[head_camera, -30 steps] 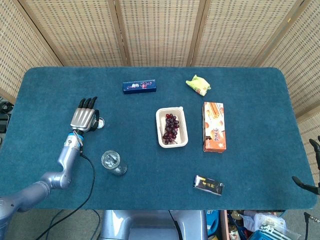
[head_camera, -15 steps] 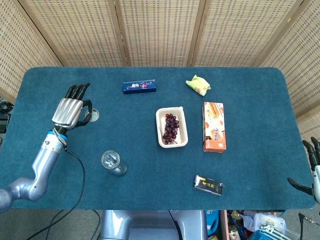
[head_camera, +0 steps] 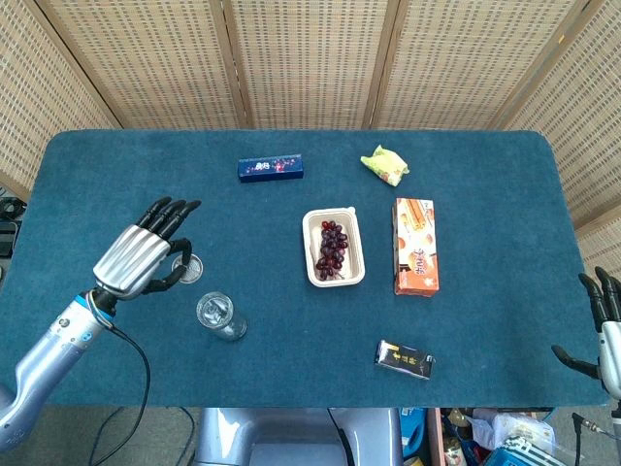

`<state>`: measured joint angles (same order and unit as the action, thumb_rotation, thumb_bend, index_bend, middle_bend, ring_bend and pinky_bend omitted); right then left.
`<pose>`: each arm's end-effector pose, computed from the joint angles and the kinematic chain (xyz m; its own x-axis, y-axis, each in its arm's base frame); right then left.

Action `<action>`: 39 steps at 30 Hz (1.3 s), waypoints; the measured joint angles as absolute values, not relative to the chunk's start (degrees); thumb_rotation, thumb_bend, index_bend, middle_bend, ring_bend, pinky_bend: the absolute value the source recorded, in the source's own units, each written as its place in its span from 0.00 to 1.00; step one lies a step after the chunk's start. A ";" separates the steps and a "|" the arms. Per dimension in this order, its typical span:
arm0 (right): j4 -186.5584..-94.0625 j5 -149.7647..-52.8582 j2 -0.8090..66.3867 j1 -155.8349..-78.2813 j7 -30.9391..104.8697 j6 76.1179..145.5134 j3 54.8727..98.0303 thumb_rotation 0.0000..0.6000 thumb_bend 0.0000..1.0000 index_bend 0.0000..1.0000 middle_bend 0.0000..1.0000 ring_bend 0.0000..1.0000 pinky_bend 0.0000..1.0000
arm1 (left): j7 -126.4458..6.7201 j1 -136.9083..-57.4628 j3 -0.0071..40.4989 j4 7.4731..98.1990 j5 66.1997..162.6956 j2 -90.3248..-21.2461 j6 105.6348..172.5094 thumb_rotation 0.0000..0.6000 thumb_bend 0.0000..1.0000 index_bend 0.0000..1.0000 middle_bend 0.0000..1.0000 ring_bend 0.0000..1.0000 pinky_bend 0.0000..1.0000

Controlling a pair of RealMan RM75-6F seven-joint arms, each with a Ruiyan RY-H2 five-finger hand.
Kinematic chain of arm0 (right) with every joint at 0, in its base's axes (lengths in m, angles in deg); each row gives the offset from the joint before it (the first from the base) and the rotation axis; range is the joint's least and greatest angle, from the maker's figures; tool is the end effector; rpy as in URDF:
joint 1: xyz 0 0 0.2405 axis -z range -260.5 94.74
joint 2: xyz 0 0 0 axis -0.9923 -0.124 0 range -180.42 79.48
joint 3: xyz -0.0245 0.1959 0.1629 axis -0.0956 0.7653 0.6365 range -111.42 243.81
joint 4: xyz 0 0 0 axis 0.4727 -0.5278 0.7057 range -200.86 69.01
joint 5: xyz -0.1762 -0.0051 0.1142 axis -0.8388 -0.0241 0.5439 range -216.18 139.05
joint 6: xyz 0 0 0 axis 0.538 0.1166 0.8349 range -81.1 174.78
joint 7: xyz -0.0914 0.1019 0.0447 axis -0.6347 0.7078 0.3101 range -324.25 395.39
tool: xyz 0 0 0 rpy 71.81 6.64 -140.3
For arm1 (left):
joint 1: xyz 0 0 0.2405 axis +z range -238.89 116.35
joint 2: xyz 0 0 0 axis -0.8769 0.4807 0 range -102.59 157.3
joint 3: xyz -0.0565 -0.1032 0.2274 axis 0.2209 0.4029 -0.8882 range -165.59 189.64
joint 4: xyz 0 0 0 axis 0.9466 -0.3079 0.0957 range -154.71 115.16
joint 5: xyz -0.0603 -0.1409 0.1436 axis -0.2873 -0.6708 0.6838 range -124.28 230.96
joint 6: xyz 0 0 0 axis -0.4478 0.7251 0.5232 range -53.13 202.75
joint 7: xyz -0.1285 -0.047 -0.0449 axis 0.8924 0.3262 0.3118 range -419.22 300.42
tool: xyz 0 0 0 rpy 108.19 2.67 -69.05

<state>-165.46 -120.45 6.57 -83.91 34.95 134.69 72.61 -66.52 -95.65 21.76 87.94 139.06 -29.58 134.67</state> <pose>-0.3067 -0.1713 0.2047 0.3998 0.0788 0.9132 -0.9142 0.1062 0.3911 -0.1400 0.2996 0.1313 0.4905 0.0961 0.8661 0.7550 -0.5432 -0.3673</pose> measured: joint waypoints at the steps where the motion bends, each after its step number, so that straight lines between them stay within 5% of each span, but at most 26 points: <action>1: -165.45 -120.41 6.56 -83.91 35.01 134.66 72.63 1.00 0.00 0.00 0.00 0.00 0.00 | -65.67 -95.54 21.13 88.14 140.49 -29.58 134.76 1.00 0.43 0.60 0.00 0.00 0.00; 8: -165.34 -120.10 6.42 -83.84 35.49 134.65 72.72 1.00 0.00 0.00 0.00 0.00 0.00 | -63.63 -95.08 18.08 89.57 147.57 -31.02 137.04 1.00 0.43 0.60 0.00 0.00 0.00; 39: -165.43 -119.53 6.06 -83.57 36.26 135.02 73.09 1.00 0.00 0.00 0.00 0.00 0.00 | -63.55 -95.87 16.54 87.02 144.82 -35.14 136.19 1.00 0.43 0.60 0.00 0.00 0.00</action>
